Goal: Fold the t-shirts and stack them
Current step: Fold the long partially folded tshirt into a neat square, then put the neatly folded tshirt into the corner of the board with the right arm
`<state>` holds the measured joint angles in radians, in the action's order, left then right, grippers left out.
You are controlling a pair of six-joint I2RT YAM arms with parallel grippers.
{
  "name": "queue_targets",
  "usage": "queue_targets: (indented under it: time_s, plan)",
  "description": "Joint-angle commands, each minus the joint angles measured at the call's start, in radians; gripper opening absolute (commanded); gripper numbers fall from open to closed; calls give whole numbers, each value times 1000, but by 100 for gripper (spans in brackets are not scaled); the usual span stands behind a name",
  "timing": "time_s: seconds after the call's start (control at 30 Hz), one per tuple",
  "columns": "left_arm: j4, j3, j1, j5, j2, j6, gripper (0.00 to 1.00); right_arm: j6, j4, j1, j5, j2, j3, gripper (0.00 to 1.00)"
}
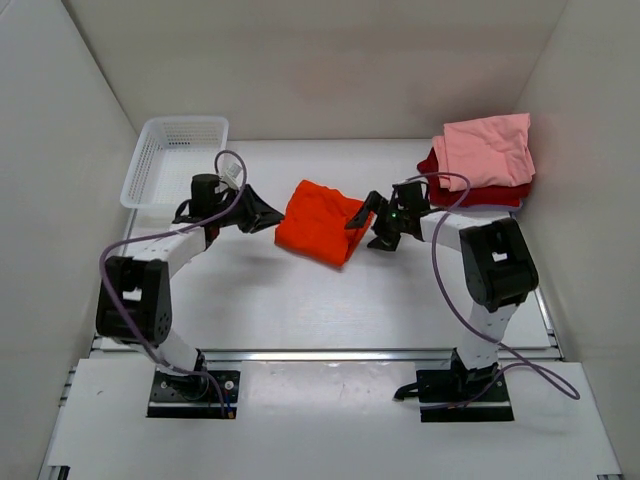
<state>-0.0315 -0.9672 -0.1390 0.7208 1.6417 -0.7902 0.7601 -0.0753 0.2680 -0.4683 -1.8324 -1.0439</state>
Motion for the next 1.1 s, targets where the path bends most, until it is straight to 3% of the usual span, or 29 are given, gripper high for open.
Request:
queue_targets:
  time_s: [0.0, 0.17, 0.27, 0.33, 0.4, 0.43, 0.5, 0.6, 0.67, 0.83, 1.07]
  plan:
    - [-29, 64, 35, 31, -146, -3, 37, 160, 198, 26, 31, -95, -62, 99]
    - [-7, 96, 90, 54, -226, -4, 38, 252, 212, 80, -16, -244, -215, 99]
    - [-24, 93, 105, 81, -237, -18, 39, 286, 236, 88, -105, -307, -251, 88]
    - [-34, 88, 111, 94, -238, -23, 39, 259, 212, 77, -139, -326, -272, 68]
    - [-38, 90, 115, 95, -244, -24, 38, 204, 140, 45, -188, -350, -321, 0]
    - [-38, 96, 116, 98, -244, -30, 39, 126, 38, 37, -213, -376, -391, 0]
    - [-47, 102, 113, 108, -246, -38, 38, -52, -238, 13, -115, -412, -558, 0]
    - [-56, 114, 110, 111, -247, -43, 38, -304, -440, 7, 32, -415, -674, 0]
    - [-58, 122, 107, 112, -249, -37, 38, -446, -484, 7, 156, -381, -717, 0]
    - [-61, 125, 93, 103, -241, -41, 38, -677, -465, 31, 510, -237, -687, 0]
    - [-48, 105, 72, 105, -211, -35, 38, -924, -250, -12, 660, -21, -492, 0]
